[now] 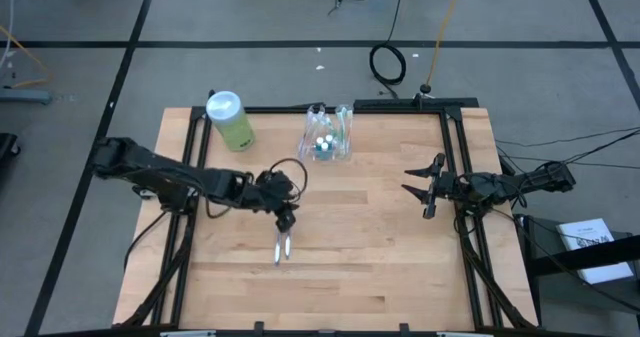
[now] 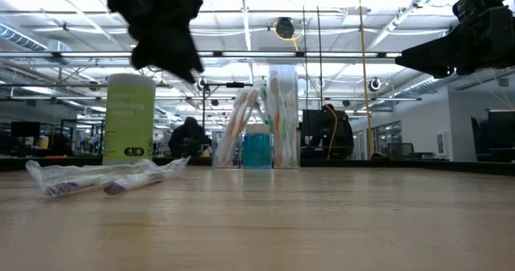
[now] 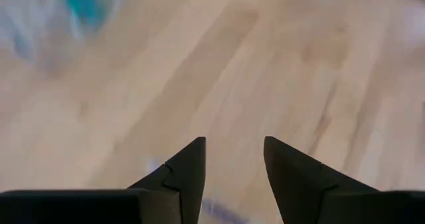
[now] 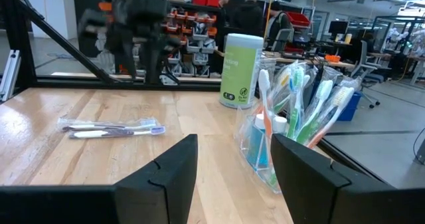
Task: Pick & Place toothbrushing station
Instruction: Put the purple toothbrush into the transparent organizer
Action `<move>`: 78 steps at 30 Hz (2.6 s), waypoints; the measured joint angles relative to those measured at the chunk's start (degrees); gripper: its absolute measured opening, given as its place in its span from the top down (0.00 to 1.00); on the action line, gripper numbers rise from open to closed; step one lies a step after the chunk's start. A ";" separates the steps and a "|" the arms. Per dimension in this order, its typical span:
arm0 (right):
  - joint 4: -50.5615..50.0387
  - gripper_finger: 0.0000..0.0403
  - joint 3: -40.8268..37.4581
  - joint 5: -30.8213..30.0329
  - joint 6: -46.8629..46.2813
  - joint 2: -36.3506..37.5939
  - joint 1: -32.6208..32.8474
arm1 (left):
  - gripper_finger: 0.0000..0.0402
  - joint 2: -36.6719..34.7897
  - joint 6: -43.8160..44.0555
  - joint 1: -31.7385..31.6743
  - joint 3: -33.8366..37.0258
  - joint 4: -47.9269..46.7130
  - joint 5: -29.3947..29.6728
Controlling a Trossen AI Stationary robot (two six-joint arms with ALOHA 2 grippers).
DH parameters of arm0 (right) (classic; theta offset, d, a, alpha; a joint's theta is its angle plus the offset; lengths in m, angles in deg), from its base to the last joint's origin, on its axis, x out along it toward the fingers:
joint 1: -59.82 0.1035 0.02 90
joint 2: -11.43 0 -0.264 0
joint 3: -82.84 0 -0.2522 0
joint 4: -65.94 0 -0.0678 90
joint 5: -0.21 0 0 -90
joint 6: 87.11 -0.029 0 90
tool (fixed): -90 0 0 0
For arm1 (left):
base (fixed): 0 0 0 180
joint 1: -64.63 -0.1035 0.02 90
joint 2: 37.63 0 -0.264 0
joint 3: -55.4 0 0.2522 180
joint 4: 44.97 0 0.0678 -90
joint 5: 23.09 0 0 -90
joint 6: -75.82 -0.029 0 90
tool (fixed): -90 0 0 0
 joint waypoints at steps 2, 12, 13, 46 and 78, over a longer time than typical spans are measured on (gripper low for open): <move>0.00 0.55 0.00 0.00 -0.01 0.00 0.00 | 0.60 1.56 6.29 1.38 0.00 -3.86 0.15; 0.00 0.55 0.00 -0.01 -0.01 0.02 -0.02 | 0.60 8.26 28.29 4.50 0.02 -13.08 -8.63; 0.00 0.55 0.00 -0.01 0.00 0.02 0.00 | 0.60 8.82 29.50 4.48 0.02 -12.88 -9.08; 0.00 0.55 0.00 -0.01 -0.01 0.00 -0.01 | 0.61 18.08 43.45 4.79 0.00 -15.41 -19.67; 0.00 0.55 0.00 0.00 -0.01 0.00 0.00 | 0.97 7.20 31.88 2.82 0.20 -19.91 -4.31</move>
